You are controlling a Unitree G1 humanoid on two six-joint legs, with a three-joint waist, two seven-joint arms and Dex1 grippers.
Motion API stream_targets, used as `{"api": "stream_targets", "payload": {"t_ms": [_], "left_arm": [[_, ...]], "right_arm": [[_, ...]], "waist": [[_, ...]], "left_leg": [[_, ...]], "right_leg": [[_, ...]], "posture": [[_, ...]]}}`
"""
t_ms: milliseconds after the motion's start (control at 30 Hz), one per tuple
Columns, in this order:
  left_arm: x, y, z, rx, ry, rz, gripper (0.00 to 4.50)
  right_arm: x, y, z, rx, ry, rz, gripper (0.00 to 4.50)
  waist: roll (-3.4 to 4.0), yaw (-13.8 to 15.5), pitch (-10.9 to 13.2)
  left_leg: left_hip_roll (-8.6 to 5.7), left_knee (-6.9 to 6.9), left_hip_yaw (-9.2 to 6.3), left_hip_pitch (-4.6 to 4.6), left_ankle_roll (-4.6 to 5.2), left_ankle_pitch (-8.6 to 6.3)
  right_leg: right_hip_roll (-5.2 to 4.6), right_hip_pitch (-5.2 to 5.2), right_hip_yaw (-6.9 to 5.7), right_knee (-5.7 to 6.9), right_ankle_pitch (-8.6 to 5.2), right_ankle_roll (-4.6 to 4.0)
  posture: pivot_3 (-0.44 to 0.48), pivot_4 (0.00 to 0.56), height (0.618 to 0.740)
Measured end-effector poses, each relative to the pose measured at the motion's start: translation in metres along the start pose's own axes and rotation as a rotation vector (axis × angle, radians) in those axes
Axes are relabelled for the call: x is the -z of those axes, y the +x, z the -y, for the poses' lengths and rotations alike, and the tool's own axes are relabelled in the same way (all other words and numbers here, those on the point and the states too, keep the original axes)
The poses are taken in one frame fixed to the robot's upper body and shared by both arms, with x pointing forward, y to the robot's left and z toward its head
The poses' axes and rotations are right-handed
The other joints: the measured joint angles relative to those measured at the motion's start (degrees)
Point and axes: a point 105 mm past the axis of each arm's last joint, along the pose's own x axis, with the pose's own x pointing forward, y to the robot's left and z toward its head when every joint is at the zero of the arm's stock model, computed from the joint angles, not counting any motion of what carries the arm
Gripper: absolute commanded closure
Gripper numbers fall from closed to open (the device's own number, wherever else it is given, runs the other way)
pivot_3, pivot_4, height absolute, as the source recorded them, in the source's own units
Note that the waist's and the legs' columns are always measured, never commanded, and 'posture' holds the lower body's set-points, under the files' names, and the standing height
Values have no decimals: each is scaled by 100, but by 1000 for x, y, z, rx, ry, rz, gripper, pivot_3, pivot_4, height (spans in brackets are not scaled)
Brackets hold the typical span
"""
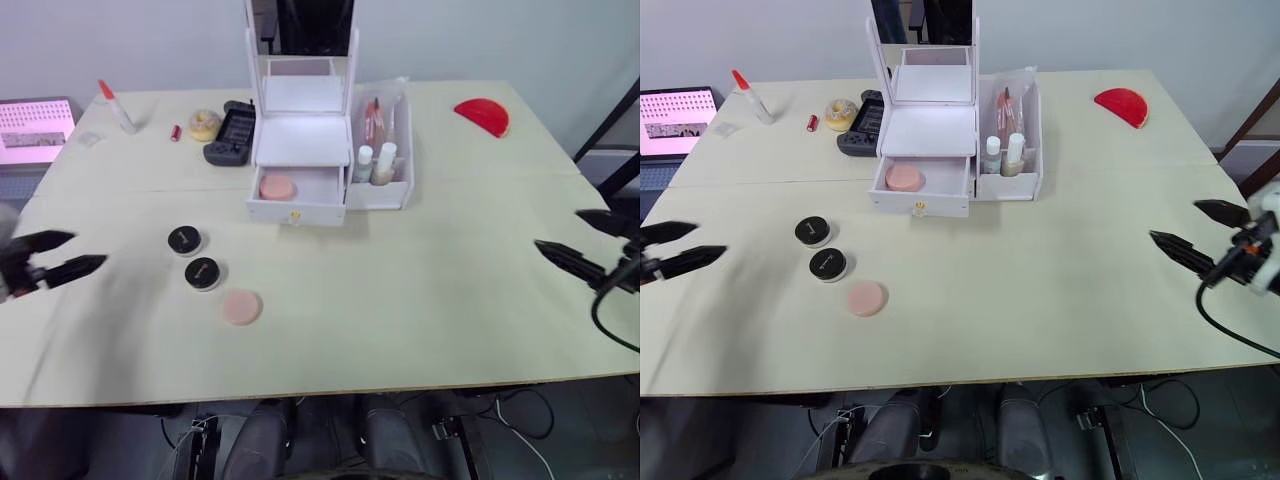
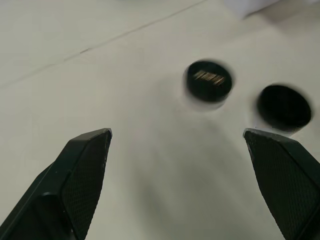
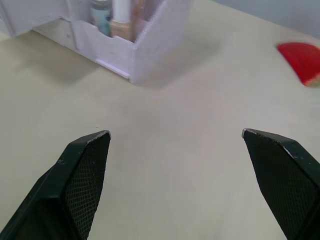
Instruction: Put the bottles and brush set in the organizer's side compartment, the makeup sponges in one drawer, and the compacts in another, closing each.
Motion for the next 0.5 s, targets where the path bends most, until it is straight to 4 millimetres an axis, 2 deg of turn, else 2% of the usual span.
{"api": "stream_targets", "payload": {"t_ms": [100,200,400,500], "left_arm": [[9,-22,-9,-87,-13,3,66],[18,-32,-13,-138,-24,-4,66],[11,-28,-9,-135,-15,43,66],[6,-20,-2,-103,-9,75,66]], "right_arm": [[8,-6,5,17,15,-19,0],[11,-6,7,24,22,-19,0],[9,-1,7,14,25,-7,0],[6,3,5,3,23,3,0]], "waist": [[3,-7,-2],[3,-4,-2],[3,-5,-2],[4,-11,-2]], "left_leg": [[0,0,1,0,-6,-3],[1,-2,2,0,-12,-7],[1,-5,3,-1,-13,-8],[2,-7,4,-1,-11,-7]], "right_leg": [[-7,9,1,-17,1,-3],[-9,9,2,-20,1,-3],[-10,9,2,-26,1,-3],[-8,7,3,-26,1,-4]], "posture": [[0,150,738],[0,150,738],[0,150,738],[0,150,738]]}}
